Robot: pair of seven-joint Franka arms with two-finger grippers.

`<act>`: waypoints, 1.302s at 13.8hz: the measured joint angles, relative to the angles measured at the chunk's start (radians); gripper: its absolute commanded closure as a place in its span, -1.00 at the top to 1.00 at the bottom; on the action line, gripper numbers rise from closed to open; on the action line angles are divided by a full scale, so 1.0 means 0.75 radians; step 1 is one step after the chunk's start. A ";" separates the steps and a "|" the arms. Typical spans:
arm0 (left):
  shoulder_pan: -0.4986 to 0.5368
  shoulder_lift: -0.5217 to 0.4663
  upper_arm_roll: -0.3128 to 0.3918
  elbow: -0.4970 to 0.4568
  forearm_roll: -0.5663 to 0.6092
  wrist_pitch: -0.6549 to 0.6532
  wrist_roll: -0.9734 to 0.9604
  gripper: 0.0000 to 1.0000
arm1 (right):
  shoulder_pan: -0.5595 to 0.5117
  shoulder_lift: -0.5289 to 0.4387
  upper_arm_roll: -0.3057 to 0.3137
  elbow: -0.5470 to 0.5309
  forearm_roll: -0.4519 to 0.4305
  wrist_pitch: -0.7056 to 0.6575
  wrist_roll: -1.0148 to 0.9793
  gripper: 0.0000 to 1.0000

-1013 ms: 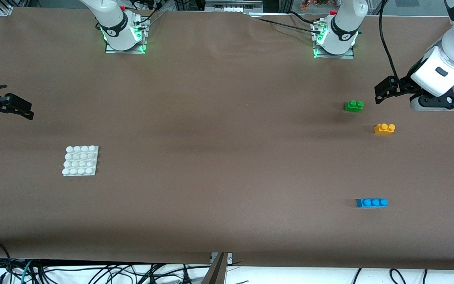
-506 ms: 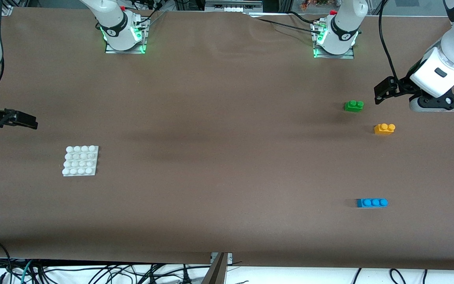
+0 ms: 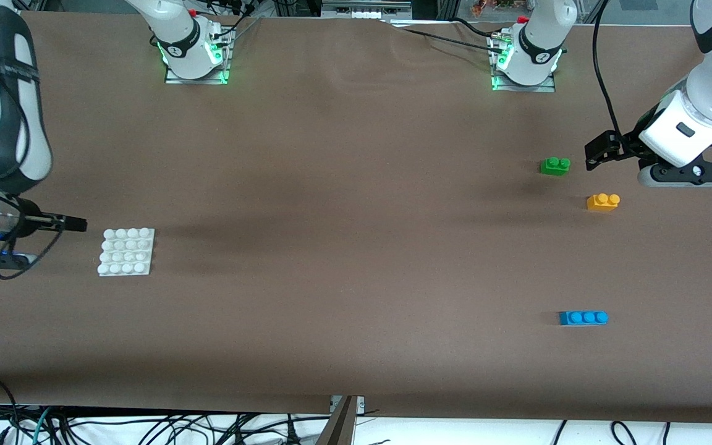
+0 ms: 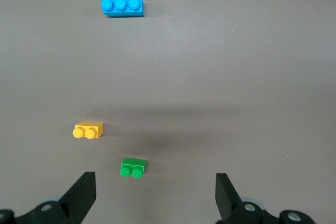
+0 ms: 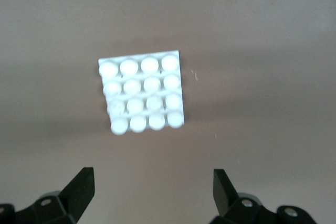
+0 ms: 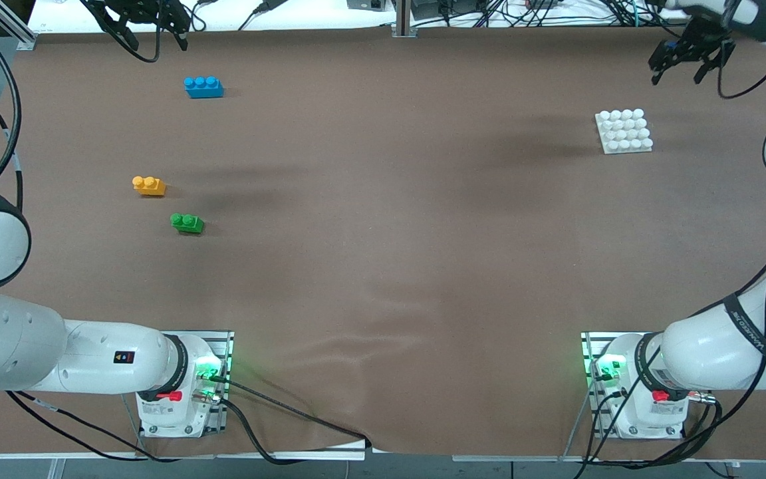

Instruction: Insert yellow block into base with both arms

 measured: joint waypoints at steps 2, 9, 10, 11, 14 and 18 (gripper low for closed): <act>-0.001 0.004 -0.005 0.002 0.000 0.000 -0.001 1.00 | -0.006 0.021 -0.001 -0.111 0.000 0.174 0.000 1.00; -0.001 0.008 -0.005 0.011 0.000 0.019 -0.001 1.00 | -0.008 0.182 -0.002 -0.236 0.000 0.556 0.000 1.00; -0.001 0.009 -0.005 0.011 0.000 0.025 -0.001 1.00 | -0.007 0.200 -0.002 -0.236 0.000 0.587 0.000 1.00; -0.001 0.009 -0.005 0.011 0.000 0.027 -0.001 1.00 | -0.007 0.214 -0.002 -0.236 0.000 0.614 0.000 1.00; -0.001 0.009 -0.005 0.011 0.000 0.028 -0.001 1.00 | -0.007 0.231 -0.001 -0.236 0.000 0.658 0.000 1.00; -0.001 0.009 -0.004 0.012 0.000 0.029 -0.001 1.00 | -0.005 0.231 0.007 -0.235 0.000 0.663 0.000 1.00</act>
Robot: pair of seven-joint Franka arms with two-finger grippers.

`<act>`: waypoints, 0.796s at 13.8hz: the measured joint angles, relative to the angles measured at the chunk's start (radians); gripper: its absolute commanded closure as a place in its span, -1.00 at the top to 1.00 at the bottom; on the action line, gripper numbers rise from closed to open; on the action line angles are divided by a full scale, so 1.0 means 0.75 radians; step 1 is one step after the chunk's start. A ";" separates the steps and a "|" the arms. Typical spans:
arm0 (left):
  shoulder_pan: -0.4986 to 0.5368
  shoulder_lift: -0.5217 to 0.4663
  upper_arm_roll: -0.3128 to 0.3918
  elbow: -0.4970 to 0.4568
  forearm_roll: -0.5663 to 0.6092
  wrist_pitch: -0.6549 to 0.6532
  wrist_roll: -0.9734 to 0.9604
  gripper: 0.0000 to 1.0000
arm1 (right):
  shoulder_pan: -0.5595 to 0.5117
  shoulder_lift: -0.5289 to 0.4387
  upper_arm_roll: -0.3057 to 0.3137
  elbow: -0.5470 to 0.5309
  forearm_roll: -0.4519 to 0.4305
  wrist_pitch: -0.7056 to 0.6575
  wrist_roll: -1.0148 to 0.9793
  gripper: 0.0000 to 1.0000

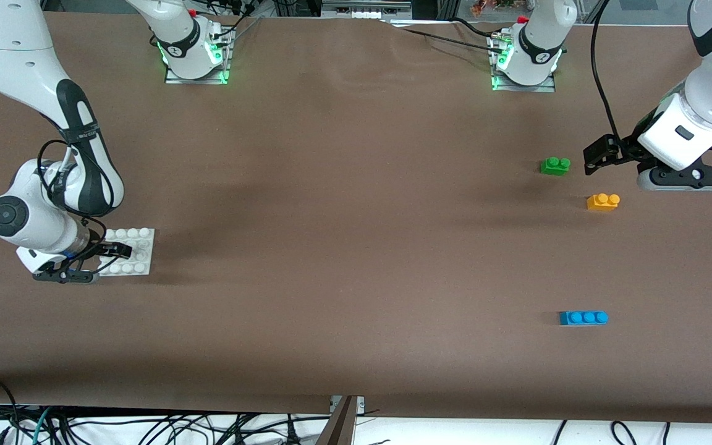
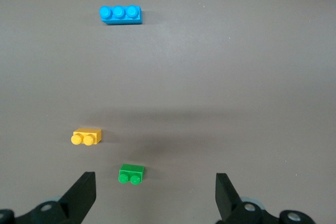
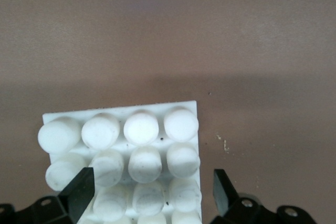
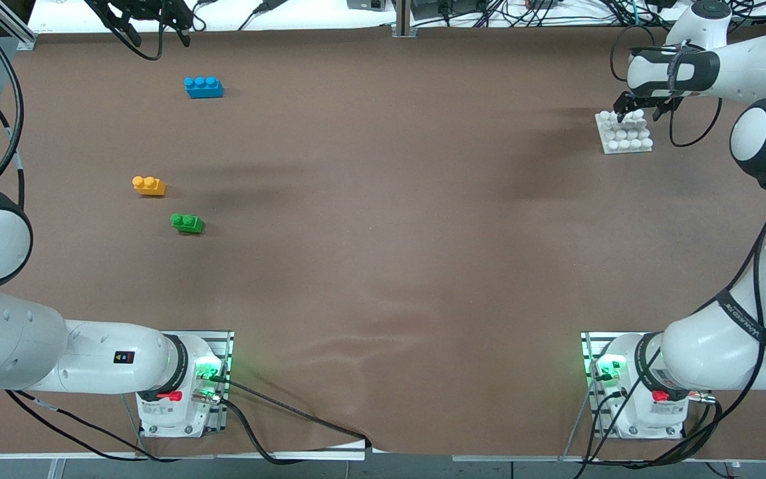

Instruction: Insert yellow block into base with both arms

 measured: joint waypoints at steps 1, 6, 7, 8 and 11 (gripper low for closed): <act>0.000 0.000 0.000 0.000 0.000 0.000 0.000 1.00 | 0.001 0.003 0.002 0.000 0.000 0.000 0.000 1.00; 0.000 0.000 -0.001 0.000 0.000 0.001 0.000 1.00 | 0.003 0.030 0.006 -0.002 0.000 0.006 -0.007 1.00; 0.000 0.001 -0.001 0.000 0.000 0.001 0.000 1.00 | 0.002 0.031 0.006 -0.002 0.000 0.008 -0.013 1.00; 0.000 0.002 -0.001 0.000 0.000 0.001 0.000 1.00 | 0.003 0.031 0.007 -0.002 0.000 0.010 -0.016 1.00; 0.000 0.003 -0.001 0.002 0.000 0.003 -0.006 1.00 | 0.002 0.041 0.012 -0.004 0.000 0.021 -0.019 1.00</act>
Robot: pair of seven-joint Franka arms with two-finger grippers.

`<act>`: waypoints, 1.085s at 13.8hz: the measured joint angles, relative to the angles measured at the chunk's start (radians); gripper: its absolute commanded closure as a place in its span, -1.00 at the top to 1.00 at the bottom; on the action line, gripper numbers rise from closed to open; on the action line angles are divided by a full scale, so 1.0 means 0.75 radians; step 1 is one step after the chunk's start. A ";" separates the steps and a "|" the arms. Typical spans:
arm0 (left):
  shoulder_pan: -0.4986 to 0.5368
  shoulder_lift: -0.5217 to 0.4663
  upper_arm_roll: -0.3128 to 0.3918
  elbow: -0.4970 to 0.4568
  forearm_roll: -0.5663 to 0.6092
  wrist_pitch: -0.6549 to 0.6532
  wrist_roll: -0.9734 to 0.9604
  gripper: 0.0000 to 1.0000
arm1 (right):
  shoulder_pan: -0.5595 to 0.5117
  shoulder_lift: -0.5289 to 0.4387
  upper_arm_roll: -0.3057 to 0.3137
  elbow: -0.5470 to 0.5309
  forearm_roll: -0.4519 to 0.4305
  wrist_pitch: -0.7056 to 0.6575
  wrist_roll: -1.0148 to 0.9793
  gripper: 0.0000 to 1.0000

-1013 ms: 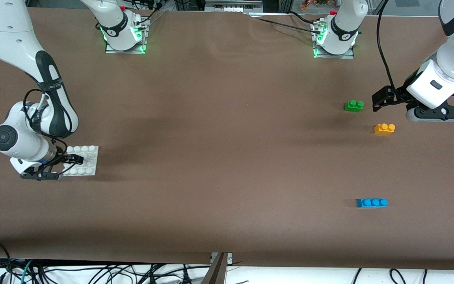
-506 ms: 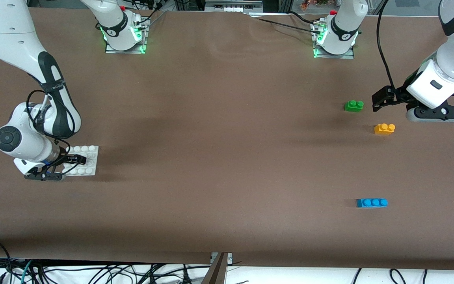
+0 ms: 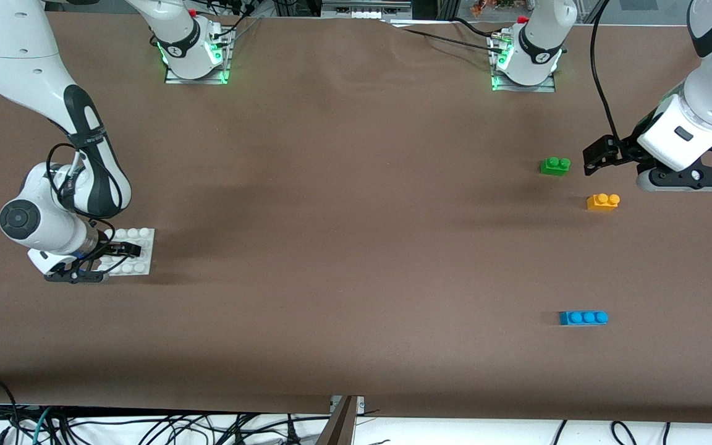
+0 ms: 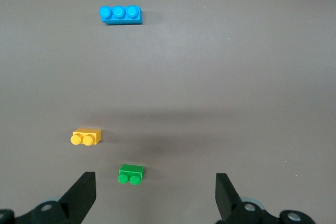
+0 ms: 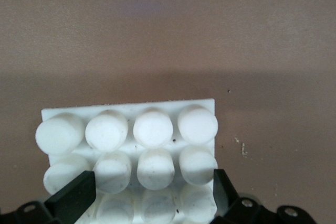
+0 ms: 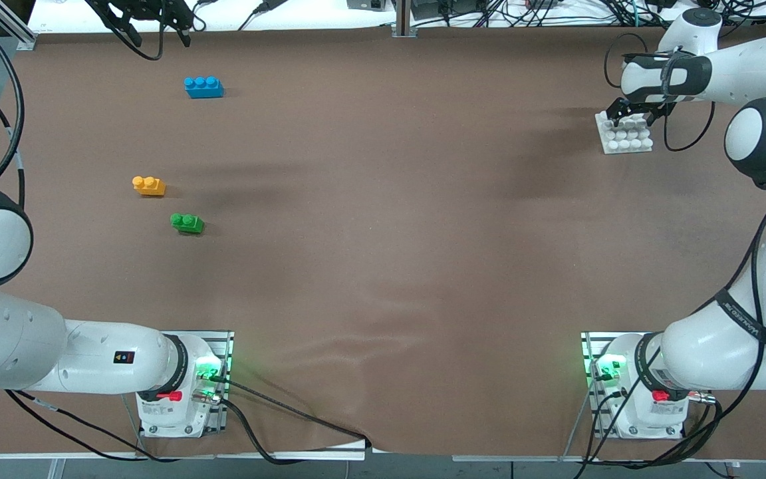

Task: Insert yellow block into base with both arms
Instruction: 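Slide the white base plate toward the table middle with the right gripper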

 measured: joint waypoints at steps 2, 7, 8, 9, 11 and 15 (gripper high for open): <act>0.000 0.001 -0.001 0.012 0.000 0.002 -0.003 1.00 | 0.000 0.000 0.001 0.000 -0.001 0.000 -0.004 1.00; 0.000 0.001 -0.001 0.020 0.000 0.002 -0.005 1.00 | 0.000 0.001 0.035 -0.003 -0.001 0.021 -0.008 1.00; 0.000 0.001 -0.001 0.020 0.000 0.002 -0.006 1.00 | 0.000 0.001 0.044 -0.003 0.000 0.024 -0.008 1.00; 0.000 0.001 -0.001 0.020 0.000 0.002 -0.006 1.00 | -0.001 0.001 0.053 -0.003 0.005 0.027 -0.008 1.00; 0.000 0.002 -0.001 0.020 0.000 0.002 -0.006 1.00 | -0.001 0.001 0.079 -0.003 0.025 0.034 -0.007 1.00; -0.003 0.006 -0.002 0.021 0.000 0.002 -0.006 1.00 | 0.007 0.003 0.148 -0.004 0.043 0.064 0.002 1.00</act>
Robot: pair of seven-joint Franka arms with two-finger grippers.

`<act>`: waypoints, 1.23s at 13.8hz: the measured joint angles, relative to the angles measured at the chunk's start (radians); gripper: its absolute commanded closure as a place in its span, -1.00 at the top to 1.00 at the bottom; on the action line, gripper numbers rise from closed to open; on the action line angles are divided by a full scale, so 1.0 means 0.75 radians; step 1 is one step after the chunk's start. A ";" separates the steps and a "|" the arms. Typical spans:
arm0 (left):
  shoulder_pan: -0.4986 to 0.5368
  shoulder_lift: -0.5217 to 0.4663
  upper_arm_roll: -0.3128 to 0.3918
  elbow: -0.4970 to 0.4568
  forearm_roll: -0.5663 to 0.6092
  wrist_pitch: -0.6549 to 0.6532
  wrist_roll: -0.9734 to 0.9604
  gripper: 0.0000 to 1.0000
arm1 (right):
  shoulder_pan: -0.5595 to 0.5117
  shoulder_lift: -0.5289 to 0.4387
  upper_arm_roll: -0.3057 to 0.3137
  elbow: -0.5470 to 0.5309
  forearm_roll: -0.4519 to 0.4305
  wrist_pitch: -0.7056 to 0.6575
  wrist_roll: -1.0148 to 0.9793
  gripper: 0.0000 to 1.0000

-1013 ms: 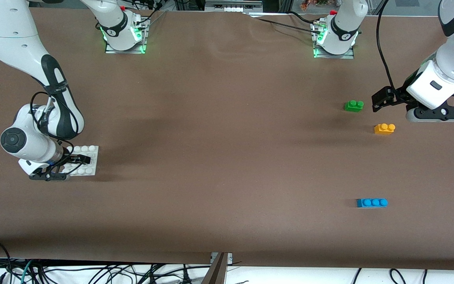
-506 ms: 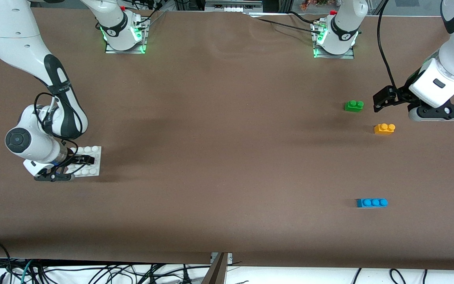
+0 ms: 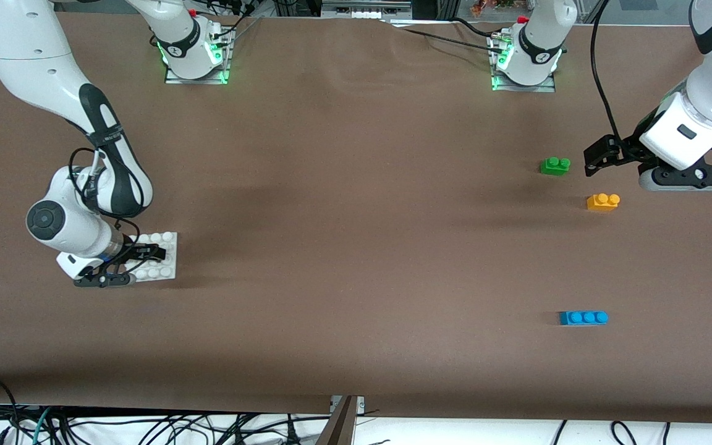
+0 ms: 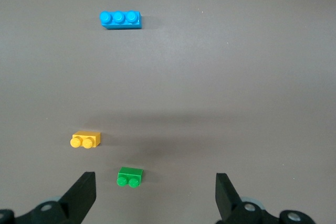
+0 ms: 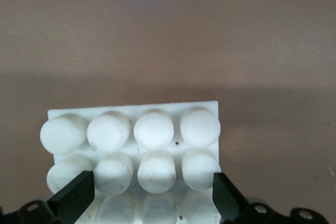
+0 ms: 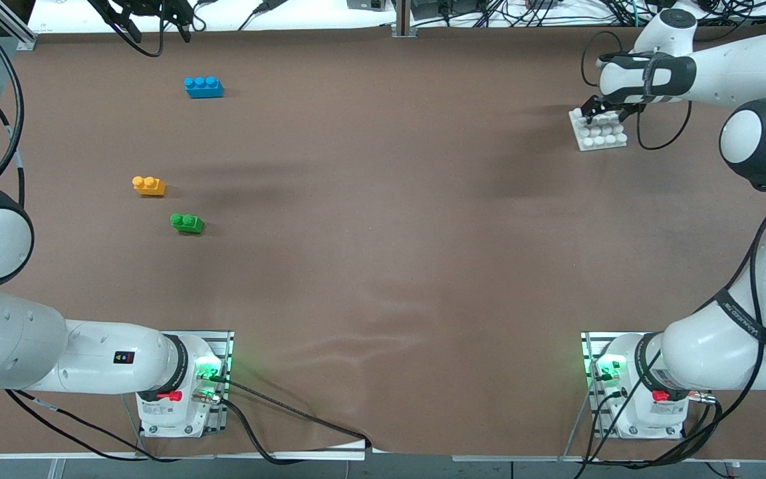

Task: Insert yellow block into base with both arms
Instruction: 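Slide the white base plate toward the table middle with the right gripper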

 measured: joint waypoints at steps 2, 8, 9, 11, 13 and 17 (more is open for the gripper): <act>0.000 0.003 0.000 0.002 0.000 0.000 0.000 1.00 | 0.044 0.002 0.011 0.000 0.002 0.014 0.052 1.00; 0.000 0.011 0.000 0.008 0.000 0.000 0.000 1.00 | 0.254 0.005 0.019 0.000 0.006 0.033 0.331 1.00; 0.001 0.013 0.001 0.009 0.000 0.000 0.000 1.00 | 0.293 0.006 0.020 0.001 0.006 0.038 0.380 1.00; 0.002 0.018 0.003 0.011 0.000 0.000 0.000 1.00 | 0.371 0.014 0.021 0.009 0.006 0.049 0.476 1.00; 0.002 0.022 0.003 0.014 0.000 0.000 0.000 1.00 | 0.447 0.027 0.022 0.028 0.006 0.053 0.562 1.00; 0.003 0.023 0.006 0.017 0.000 0.000 0.000 1.00 | 0.612 0.080 0.024 0.113 0.006 0.054 0.727 1.00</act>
